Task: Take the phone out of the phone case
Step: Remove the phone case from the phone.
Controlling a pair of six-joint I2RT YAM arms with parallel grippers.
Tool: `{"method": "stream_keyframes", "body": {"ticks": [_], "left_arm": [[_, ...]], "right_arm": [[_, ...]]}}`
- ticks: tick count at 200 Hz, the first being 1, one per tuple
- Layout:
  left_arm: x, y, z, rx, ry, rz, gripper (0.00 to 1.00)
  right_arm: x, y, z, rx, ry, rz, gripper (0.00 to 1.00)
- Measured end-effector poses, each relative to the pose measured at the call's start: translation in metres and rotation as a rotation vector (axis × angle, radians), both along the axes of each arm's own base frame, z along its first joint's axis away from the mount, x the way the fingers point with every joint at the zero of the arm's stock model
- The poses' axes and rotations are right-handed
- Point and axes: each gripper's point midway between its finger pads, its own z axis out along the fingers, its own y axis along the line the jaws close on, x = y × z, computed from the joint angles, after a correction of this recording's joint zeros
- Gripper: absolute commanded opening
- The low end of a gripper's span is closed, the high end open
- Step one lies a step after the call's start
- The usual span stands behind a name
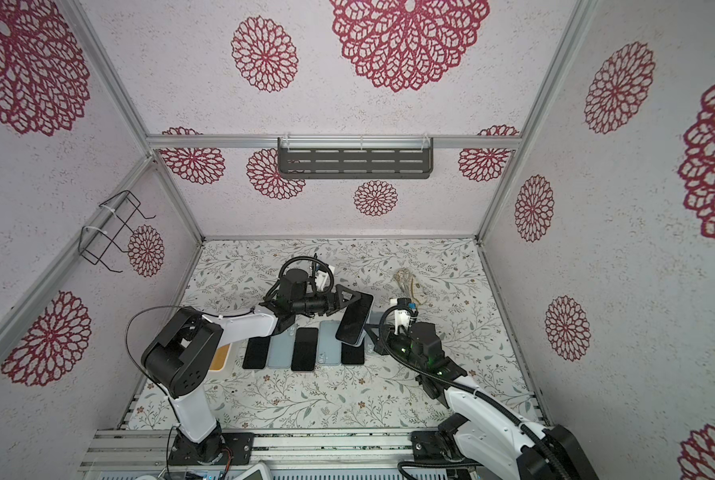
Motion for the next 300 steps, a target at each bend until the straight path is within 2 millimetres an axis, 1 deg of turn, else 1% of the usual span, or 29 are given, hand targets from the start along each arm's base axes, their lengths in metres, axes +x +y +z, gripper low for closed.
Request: {"method": "stream_keyframes", "body": {"ticks": [16,51,76,91,104,128,147,172,189,224,251,275,300], "left_arm": [[0.000,0.003,0.001,0.020,-0.005,0.016,0.90],[-0.001,0.010,0.023,0.039,-0.068,0.039,0.94],[-0.003,0.013,0.030,0.060,-0.099,0.043,0.94],[-0.005,0.014,0.025,0.086,-0.103,0.042,0.95],[-0.008,0.015,0.018,0.120,-0.101,0.035,0.95],[-0.020,0.010,0.005,0.226,-0.113,-0.013,0.96],[-0.035,-0.002,0.007,0.300,-0.146,-0.076,0.96],[-0.053,-0.009,0.012,0.355,-0.174,-0.136,0.94],[-0.057,-0.007,0.008,0.396,-0.173,-0.152,0.92],[-0.066,0.000,-0.007,0.468,-0.145,-0.176,0.91],[-0.074,0.001,-0.012,0.500,-0.146,-0.196,0.91],[-0.085,0.001,-0.019,0.542,-0.147,-0.223,0.91],[-0.089,0.001,-0.021,0.567,-0.148,-0.232,0.87]], "right_arm": [[0.001,-0.001,-0.002,-0.003,0.012,-0.005,0.00],[0.003,-0.003,-0.004,-0.003,0.041,-0.017,0.00],[0.004,-0.002,-0.007,-0.003,0.056,-0.019,0.00],[0.004,-0.002,-0.009,-0.006,0.064,-0.017,0.00],[0.004,-0.002,-0.011,-0.009,0.072,-0.017,0.00],[0.007,-0.001,-0.011,-0.007,0.084,-0.020,0.00],[0.007,-0.001,-0.009,0.000,0.084,-0.019,0.00],[0.007,0.001,-0.008,0.004,0.088,-0.012,0.00],[0.007,0.001,-0.008,0.005,0.088,-0.009,0.00],[0.007,0.001,-0.008,0.005,0.089,-0.009,0.00],[0.007,0.001,-0.010,0.001,0.095,-0.010,0.00],[0.007,0.001,-0.010,0.000,0.096,-0.010,0.00],[0.007,0.001,-0.011,-0.001,0.098,-0.009,0.00]]}}
